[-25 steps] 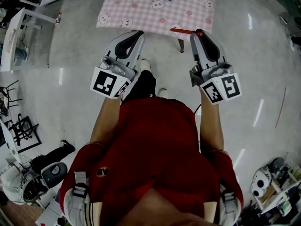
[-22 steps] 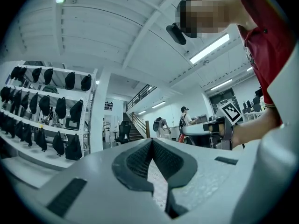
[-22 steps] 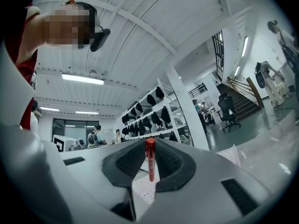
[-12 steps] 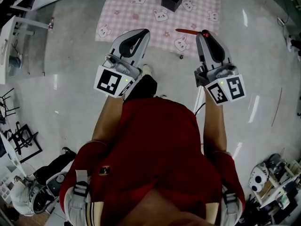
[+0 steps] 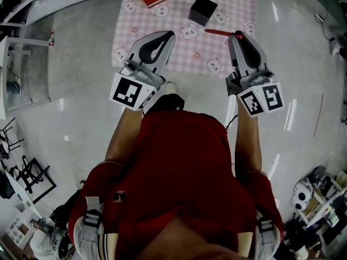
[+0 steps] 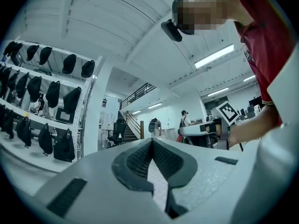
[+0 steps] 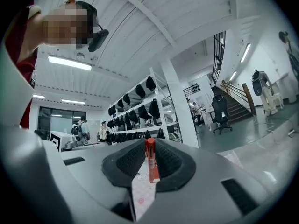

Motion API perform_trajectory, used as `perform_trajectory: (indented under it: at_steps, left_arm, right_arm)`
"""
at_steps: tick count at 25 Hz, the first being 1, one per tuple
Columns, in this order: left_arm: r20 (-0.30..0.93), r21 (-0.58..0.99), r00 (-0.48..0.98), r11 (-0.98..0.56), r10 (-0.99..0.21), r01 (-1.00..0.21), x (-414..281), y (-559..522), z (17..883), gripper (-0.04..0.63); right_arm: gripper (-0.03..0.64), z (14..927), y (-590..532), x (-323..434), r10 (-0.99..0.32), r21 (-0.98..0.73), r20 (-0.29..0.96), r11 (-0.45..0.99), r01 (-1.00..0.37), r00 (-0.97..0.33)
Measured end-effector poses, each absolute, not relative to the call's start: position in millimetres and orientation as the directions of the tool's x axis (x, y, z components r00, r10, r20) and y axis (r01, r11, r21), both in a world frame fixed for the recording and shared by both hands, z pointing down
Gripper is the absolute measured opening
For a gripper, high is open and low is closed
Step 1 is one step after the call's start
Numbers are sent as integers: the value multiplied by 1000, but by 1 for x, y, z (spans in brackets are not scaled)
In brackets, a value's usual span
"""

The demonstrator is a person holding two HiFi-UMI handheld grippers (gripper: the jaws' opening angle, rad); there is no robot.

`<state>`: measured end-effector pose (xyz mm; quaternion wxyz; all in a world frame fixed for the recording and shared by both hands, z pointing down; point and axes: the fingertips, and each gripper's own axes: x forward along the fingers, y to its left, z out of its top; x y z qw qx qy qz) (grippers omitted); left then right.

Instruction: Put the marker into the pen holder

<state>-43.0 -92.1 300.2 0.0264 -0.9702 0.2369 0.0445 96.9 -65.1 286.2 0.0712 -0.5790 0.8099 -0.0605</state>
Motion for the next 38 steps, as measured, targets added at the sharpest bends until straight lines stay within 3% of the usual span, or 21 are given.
perform_trajectory:
  at_steps: [16, 38]
  left_arm:
    - [-118, 15, 897, -904, -425, -427, -56, -174, 316, 6]
    - [-60, 23, 836, -838, -546, -546, -3, -219, 333, 6]
  right_arm:
    - [57, 312, -149, 92, -968, -138, 36, 243, -960, -250]
    - [57, 366, -221, 140, -923, -84, 149, 346, -934, -355]
